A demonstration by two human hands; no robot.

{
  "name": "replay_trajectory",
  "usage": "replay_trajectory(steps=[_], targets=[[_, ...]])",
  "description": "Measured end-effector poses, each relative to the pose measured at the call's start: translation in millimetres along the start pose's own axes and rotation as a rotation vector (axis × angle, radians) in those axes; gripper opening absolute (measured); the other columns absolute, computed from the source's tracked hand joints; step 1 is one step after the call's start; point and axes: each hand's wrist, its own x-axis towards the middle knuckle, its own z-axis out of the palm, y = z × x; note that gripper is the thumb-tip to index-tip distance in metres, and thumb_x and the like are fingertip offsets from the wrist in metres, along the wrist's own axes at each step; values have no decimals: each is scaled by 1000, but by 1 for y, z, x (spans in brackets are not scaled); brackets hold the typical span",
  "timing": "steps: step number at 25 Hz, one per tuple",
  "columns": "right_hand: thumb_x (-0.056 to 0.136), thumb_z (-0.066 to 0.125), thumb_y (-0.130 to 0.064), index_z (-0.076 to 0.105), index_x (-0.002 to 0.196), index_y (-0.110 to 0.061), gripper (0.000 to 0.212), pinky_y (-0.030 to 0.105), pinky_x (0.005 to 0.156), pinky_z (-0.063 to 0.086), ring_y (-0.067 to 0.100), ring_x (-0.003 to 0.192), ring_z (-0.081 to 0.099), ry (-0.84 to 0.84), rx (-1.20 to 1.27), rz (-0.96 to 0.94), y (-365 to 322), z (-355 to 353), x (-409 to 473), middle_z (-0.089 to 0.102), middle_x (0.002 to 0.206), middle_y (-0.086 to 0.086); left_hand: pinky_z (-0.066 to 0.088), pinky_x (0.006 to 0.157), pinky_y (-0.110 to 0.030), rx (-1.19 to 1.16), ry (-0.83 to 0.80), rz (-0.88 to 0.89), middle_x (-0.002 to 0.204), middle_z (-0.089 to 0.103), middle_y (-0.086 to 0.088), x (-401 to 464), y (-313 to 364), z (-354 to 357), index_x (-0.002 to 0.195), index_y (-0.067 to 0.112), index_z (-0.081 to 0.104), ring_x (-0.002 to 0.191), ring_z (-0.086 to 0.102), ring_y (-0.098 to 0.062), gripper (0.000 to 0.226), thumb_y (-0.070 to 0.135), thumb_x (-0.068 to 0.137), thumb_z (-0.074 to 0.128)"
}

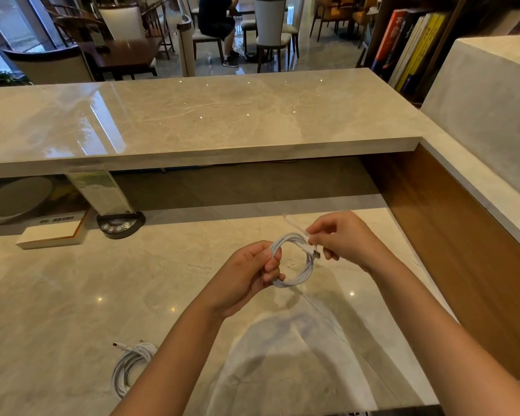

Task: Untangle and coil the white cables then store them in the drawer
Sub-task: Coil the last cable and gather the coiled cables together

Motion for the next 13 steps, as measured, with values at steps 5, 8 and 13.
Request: replay_trajectory(steps=[5,8,13], targets=[[81,65,-2,72,81,-10,10,16,44,41,6,42,49,-378,-202,-101,-10,-22,3,63,61,4,52,71,-25,32,-5,-36,60,44,4,-5,-3,-4,81,8,54,52,39,-7,27,8,97,33],[83,63,-1,73,86,-9,13,17,47,43,7,46,50,-469,-182,-126,-5,-26,2,65,68,10,53,70,-25,35,14,-47,60,45,4,-6,-6,-4,83,7,54,51,41,-7,26,7,98,33],[86,55,1,74,87,-11,22,9,51,44,1,56,55,-233,-13,-181,-6,-1,2,69,75,1,54,74,-27,-24,98,-34,62,46,2,-4,-11,-8,82,7,54,53,43,-8,25,8,98,35]])
